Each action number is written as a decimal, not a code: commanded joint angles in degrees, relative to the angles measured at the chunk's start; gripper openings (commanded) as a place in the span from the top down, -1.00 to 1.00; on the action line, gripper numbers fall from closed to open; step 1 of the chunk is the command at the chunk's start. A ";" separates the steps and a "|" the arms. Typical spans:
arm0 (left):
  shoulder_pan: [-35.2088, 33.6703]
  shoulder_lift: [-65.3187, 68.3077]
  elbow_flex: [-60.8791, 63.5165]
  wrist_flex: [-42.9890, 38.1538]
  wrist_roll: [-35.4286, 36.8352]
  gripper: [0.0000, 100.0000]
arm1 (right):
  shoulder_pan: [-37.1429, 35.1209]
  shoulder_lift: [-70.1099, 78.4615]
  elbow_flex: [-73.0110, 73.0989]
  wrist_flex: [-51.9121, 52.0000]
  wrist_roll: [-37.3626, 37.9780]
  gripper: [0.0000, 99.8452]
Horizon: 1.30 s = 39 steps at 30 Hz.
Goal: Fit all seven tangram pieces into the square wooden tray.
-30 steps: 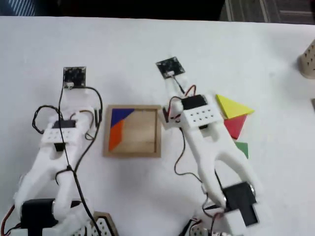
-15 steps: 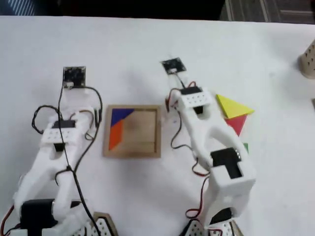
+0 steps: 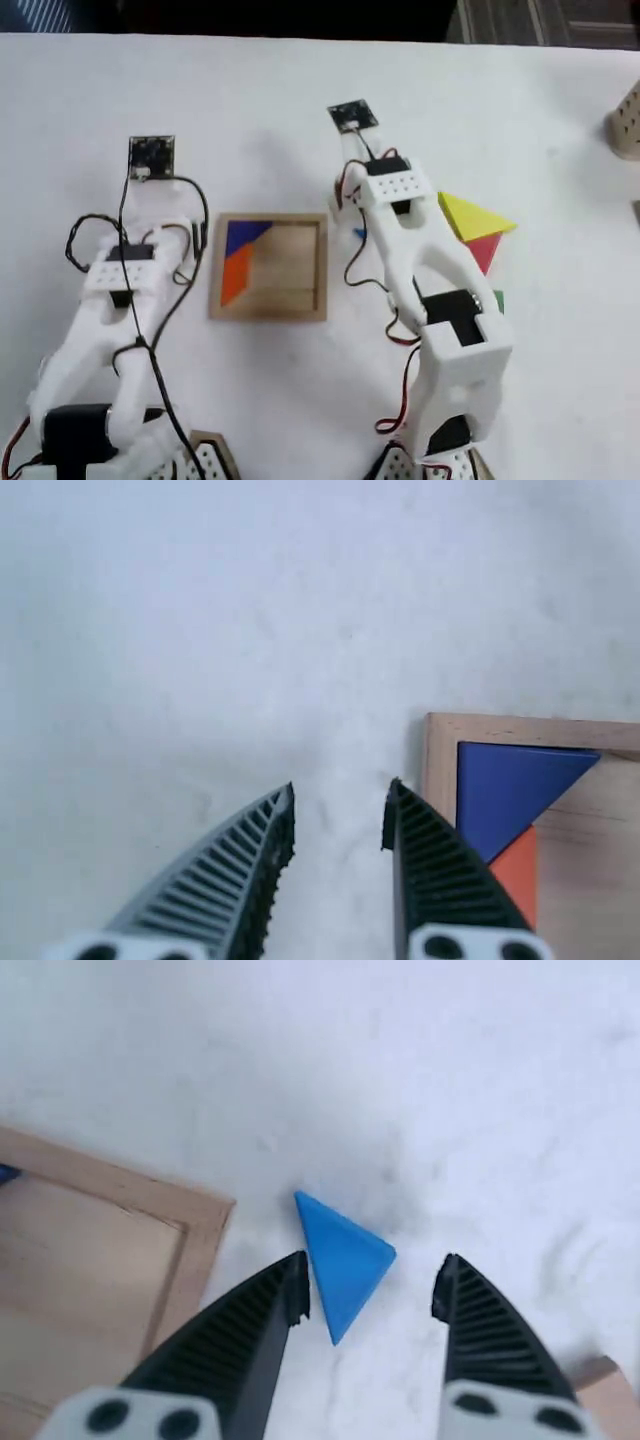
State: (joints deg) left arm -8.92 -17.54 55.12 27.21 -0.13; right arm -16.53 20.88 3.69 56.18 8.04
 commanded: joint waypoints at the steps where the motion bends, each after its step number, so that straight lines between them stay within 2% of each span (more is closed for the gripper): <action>1: 1.19 0.04 -2.46 -1.32 -0.26 0.68 | 0.48 -0.57 -2.81 0.31 3.43 0.60; 8: 1.19 0.04 -2.46 -1.23 -0.35 0.68 | -1.45 4.09 -4.48 0.57 10.37 0.60; 12: 1.10 0.04 -2.46 -1.23 -0.35 0.68 | -1.89 6.64 -8.44 5.23 12.84 0.60; 21: 1.19 0.04 -2.46 -1.23 -0.35 0.68 | -1.01 11.91 -16.26 8.75 13.01 0.60; 28: 1.10 0.04 -2.46 -1.23 -0.35 0.68 | -0.92 14.46 -20.13 13.32 13.01 0.91; 39: 1.01 0.04 -2.46 -1.32 -0.35 0.68 | 0.57 14.37 -20.75 16.31 12.57 0.91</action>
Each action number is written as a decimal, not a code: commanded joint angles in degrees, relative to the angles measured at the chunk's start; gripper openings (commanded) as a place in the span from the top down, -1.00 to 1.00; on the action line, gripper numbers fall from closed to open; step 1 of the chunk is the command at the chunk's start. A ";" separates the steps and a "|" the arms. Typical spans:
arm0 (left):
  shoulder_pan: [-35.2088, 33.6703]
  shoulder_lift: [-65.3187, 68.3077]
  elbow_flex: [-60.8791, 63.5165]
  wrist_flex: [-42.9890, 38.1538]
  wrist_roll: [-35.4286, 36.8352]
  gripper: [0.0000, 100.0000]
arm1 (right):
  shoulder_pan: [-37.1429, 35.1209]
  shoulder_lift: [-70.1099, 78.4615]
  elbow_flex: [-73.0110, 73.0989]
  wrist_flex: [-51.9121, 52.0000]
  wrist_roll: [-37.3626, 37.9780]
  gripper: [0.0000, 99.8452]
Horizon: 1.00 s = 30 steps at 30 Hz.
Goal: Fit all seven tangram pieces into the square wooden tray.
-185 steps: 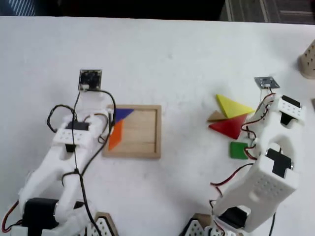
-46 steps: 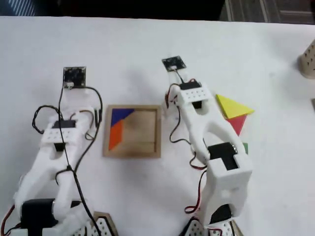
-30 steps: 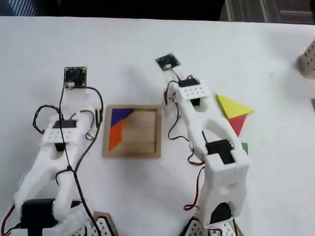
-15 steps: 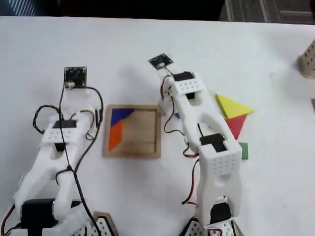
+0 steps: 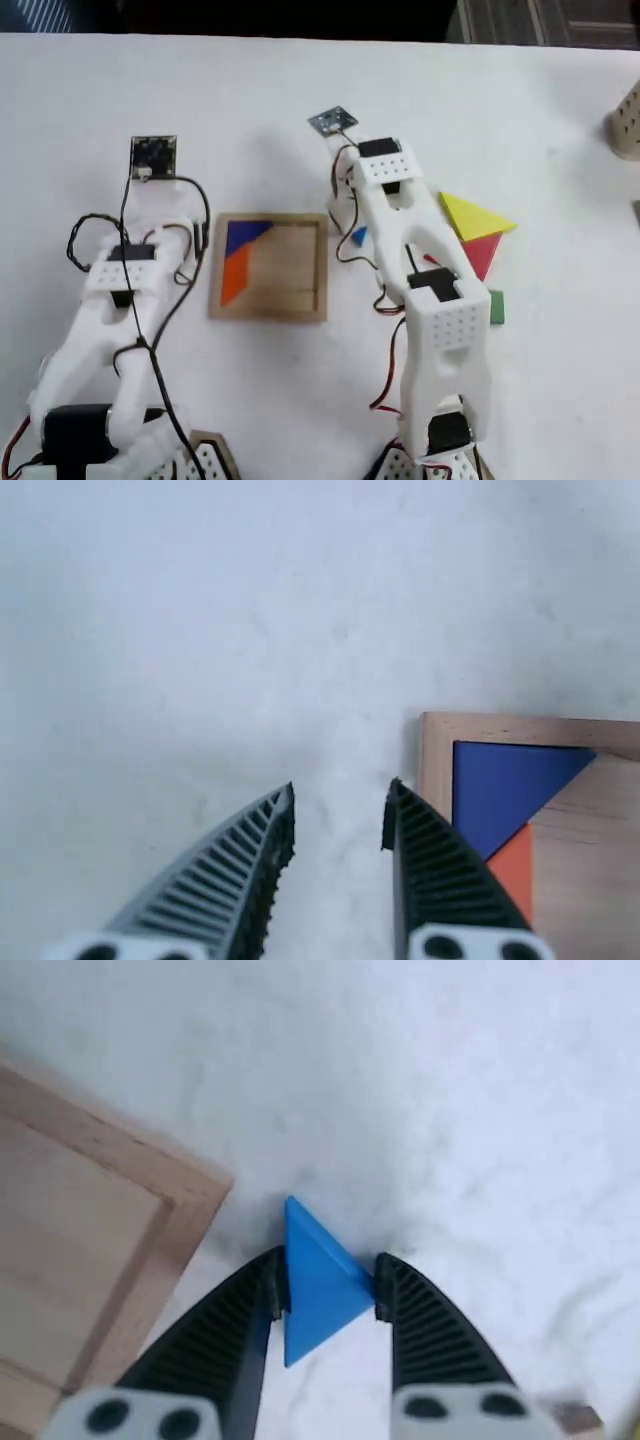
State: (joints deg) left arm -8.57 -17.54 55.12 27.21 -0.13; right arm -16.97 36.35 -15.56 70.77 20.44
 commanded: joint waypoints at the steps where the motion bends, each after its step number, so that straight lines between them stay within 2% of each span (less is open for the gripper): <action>1: 0.66 0.04 -2.46 -1.32 -0.35 0.68 | 0.92 -1.80 -1.85 2.77 0.09 0.91; 9: 0.48 0.04 -2.46 -1.32 -0.35 0.68 | -0.84 -8.13 -4.31 14.29 -8.62 0.91; 19: -3.21 0.04 -2.99 -2.29 0.09 0.68 | -10.07 -13.05 -4.31 22.11 -15.56 0.91; 25: -3.74 0.04 -2.99 -3.08 0.09 0.68 | -18.77 -14.29 -4.13 21.32 -19.25 0.91; 30: -3.74 0.04 -2.99 -3.08 0.09 0.68 | -22.29 -9.98 -4.13 13.58 -23.74 0.91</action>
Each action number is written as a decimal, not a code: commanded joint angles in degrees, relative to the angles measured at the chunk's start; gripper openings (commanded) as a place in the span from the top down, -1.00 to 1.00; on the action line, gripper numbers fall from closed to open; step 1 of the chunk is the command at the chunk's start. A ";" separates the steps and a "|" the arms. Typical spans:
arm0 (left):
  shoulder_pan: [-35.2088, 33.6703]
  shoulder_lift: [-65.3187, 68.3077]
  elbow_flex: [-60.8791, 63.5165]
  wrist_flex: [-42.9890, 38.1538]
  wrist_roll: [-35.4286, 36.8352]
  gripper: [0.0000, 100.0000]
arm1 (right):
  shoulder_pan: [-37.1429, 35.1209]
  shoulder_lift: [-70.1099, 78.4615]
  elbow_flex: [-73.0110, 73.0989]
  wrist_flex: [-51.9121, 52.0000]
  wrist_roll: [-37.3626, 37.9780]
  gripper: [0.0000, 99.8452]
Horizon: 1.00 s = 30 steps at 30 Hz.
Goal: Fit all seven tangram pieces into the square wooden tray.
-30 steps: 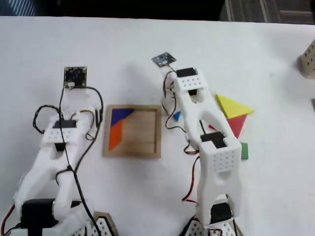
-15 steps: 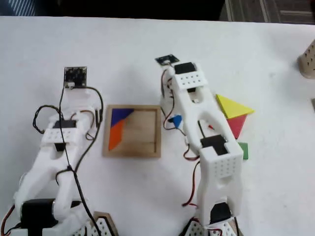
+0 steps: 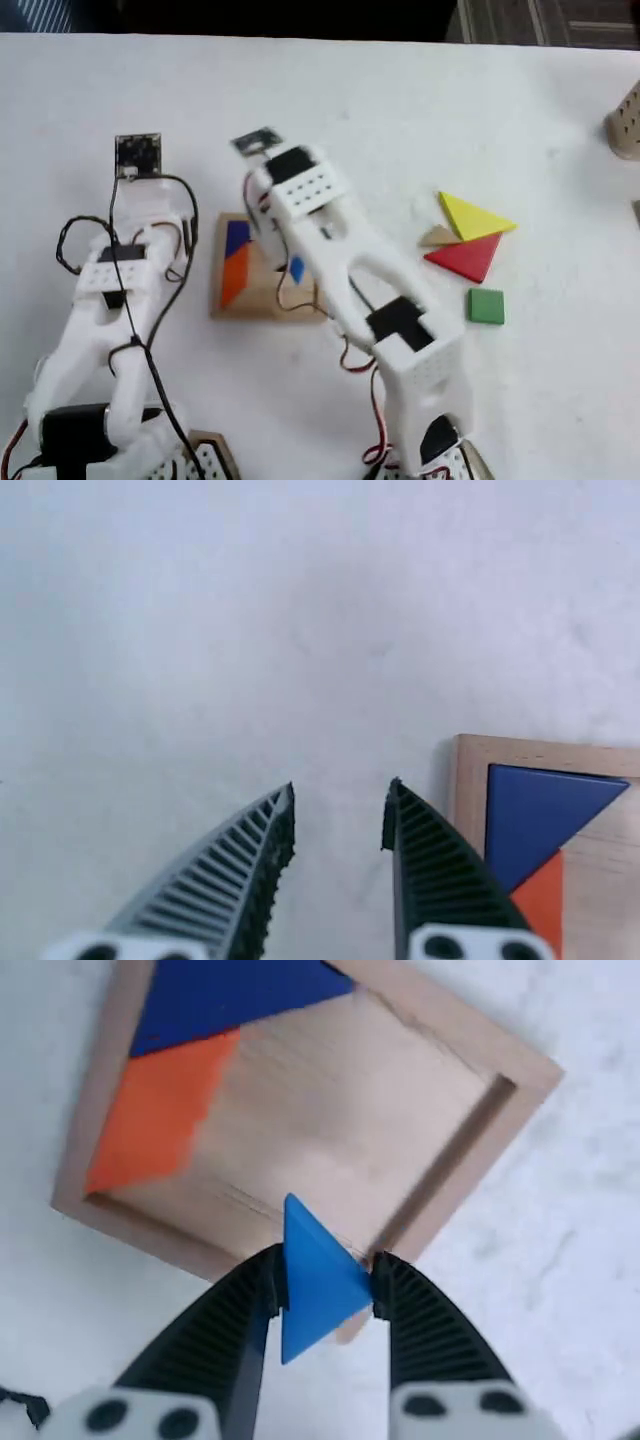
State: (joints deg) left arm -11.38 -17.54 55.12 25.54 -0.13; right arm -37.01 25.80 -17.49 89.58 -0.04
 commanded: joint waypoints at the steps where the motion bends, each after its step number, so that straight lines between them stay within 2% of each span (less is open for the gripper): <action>1: -0.92 0.04 -2.99 -1.41 0.09 0.68 | -2.51 1.80 -2.20 -6.29 -4.22 0.91; 7: -0.75 0.04 -2.99 -1.41 0.09 0.68 | -3.91 4.97 -2.73 -8.22 -6.51 0.88; 14: -0.75 0.04 -2.99 -1.41 0.09 0.68 | -6.55 5.14 -2.73 -8.40 -4.04 0.61; 21: -0.75 0.04 -2.90 -1.41 0.09 0.68 | -4.35 4.97 -6.77 -3.21 -2.02 0.67; 27: -0.66 -0.04 -2.81 -1.23 0.09 0.68 | 2.33 2.51 -8.18 2.15 -0.88 0.97; 30: -0.66 -0.04 -2.81 -1.14 0.09 0.68 | 3.21 1.36 -1.76 1.01 1.58 0.96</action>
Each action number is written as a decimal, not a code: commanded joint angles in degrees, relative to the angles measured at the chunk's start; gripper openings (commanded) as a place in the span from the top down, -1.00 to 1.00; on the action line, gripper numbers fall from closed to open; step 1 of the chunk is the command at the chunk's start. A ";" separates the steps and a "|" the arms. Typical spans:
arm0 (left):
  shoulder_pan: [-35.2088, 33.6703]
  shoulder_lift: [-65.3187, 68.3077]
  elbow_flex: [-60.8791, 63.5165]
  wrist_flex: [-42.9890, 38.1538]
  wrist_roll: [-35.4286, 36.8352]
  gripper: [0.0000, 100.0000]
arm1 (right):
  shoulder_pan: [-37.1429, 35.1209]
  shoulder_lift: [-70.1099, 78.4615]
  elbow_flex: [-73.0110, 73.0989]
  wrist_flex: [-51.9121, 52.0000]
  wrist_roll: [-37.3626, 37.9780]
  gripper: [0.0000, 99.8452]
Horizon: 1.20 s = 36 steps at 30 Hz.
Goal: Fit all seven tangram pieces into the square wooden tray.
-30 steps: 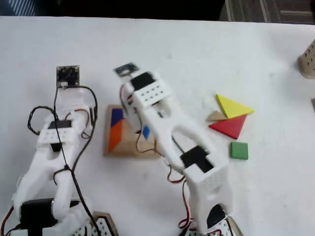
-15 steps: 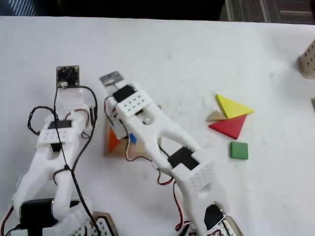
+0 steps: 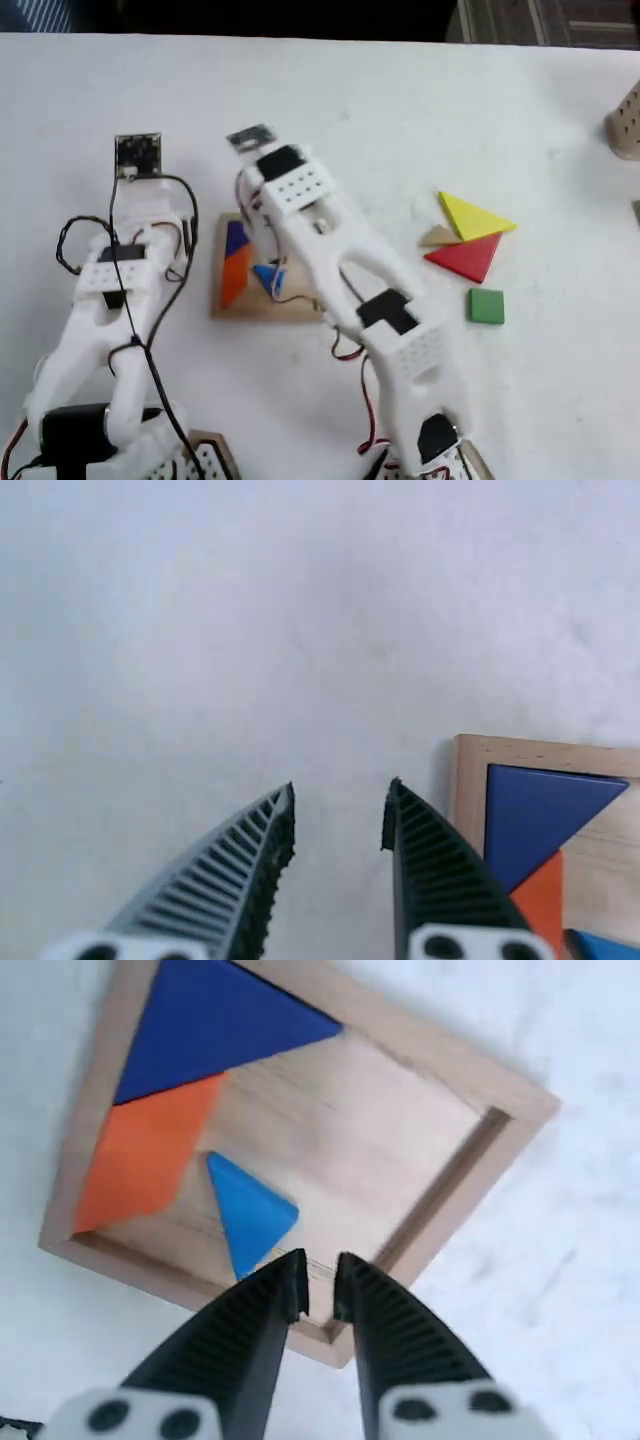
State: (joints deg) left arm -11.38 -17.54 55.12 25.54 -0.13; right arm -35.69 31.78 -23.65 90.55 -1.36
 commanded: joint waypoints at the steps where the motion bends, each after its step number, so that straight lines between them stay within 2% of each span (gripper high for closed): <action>1: -0.66 -0.04 -2.81 -1.05 0.09 0.68 | 1.98 -4.88 6.86 -0.92 3.43 0.97; 4: -0.04 -0.22 -2.73 -0.97 0.09 0.69 | 2.95 -9.36 12.75 -4.00 4.40 0.96; 9: 1.27 -0.40 -2.46 -0.88 -0.09 0.71 | 7.08 -27.56 27.08 -12.35 4.13 0.96; 13: 1.63 -0.48 -2.46 -0.88 -0.35 0.97 | 11.38 -40.31 44.75 -23.16 4.13 0.96; 15: 2.15 -0.48 -2.46 -0.79 -0.26 0.92 | 13.58 -44.18 51.60 -28.09 4.31 0.96; 19: 5.14 -0.48 -2.46 -0.26 -0.09 0.95 | 17.45 -49.54 58.37 -32.75 4.13 0.96; 26: 18.77 -0.92 -2.90 9.23 0.00 0.96 | 19.91 -50.42 59.08 -35.91 4.31 0.96; 30: 27.30 -6.81 -2.20 13.19 0.00 0.96 | 20.09 -49.01 58.81 -36.97 4.48 0.96; 36: 41.27 -18.07 5.98 12.31 0.00 0.96 | 20.09 -47.96 58.64 -37.32 4.48 0.96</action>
State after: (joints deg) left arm 23.69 -30.02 58.81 38.46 -0.13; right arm -16.35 -15.60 35.96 54.42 2.24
